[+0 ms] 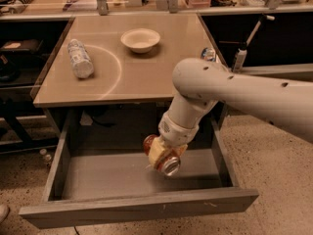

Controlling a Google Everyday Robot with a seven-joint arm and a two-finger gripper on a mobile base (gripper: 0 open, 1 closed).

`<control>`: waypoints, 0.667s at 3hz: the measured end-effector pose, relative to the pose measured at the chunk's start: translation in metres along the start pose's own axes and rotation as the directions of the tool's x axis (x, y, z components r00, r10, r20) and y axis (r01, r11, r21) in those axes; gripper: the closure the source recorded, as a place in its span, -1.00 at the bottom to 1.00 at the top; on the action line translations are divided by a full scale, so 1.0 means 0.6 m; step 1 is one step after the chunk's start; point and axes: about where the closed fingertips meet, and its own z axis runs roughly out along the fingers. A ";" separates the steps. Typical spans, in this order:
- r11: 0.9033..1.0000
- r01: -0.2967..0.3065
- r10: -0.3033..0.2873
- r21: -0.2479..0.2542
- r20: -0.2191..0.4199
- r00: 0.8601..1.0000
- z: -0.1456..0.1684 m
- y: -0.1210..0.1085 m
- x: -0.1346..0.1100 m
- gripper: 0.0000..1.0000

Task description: Place coke can into top drawer

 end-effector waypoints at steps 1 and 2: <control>0.999 -0.034 0.035 -0.019 0.022 0.999 0.045 -0.021 -0.032 1.00; 0.997 -0.077 0.078 -0.022 0.044 0.996 0.082 -0.037 -0.046 1.00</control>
Offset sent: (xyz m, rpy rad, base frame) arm 0.0338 0.0130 -0.0842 0.0235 -0.0088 -0.1551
